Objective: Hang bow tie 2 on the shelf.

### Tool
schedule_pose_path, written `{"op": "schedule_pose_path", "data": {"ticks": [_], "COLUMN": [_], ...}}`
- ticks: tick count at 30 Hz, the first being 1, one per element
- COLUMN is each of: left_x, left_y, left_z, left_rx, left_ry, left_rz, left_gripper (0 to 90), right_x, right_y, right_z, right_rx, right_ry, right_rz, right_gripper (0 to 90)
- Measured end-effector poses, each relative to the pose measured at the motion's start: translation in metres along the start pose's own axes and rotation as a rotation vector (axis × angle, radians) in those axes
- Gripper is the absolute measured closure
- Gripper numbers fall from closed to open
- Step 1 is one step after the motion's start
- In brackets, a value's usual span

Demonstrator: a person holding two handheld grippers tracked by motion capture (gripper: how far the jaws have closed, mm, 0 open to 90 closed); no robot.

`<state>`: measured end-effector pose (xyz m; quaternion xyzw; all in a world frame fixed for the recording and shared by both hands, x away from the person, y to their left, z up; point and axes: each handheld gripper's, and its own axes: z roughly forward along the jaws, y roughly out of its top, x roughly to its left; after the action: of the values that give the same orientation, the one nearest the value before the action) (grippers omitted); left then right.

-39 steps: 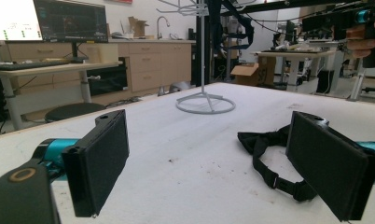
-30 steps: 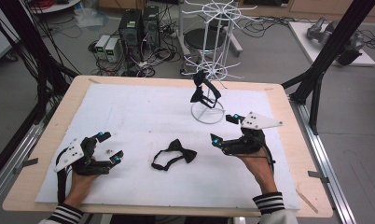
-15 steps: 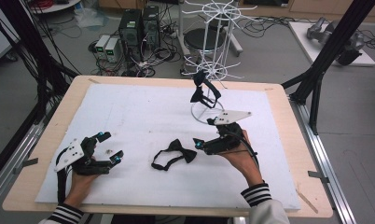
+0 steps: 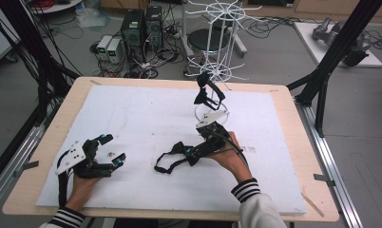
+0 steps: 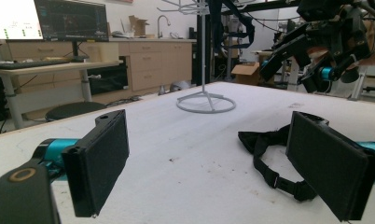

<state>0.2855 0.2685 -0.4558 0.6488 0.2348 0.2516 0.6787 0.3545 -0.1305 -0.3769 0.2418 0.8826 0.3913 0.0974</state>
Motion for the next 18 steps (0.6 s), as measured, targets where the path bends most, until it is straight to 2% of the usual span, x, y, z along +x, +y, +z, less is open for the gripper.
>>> {"op": "schedule_pose_path", "data": {"ticks": [5,12,13,17,18], "left_x": [0.0,0.0,0.0,0.0,0.0], "left_y": [0.0,0.0,0.0,0.0,0.0], "left_z": [0.0,0.0,0.0,0.0,0.0], "left_rx": [0.0,0.0,0.0,0.002,0.001], "left_ry": [0.0,-0.001,0.0,0.0,0.001], "left_rz": [-0.001,-0.001,0.0,0.0,-0.002], "left_gripper": [13.7,13.7,13.7,13.7,13.7], "right_x": [0.002,0.001,0.003,0.002,0.003], "right_y": [0.004,0.004,0.004,0.004,0.004], "right_z": [0.015,0.028,0.029,0.035,0.036], "right_rx": [0.057,0.117,0.14,0.164,0.174], "right_ry": [0.02,0.007,0.005,-0.003,-0.006], "right_rz": [0.0,-0.009,0.016,-0.006,0.006], "right_gripper": [14.9,16.6,16.9,20.5,21.4]}}
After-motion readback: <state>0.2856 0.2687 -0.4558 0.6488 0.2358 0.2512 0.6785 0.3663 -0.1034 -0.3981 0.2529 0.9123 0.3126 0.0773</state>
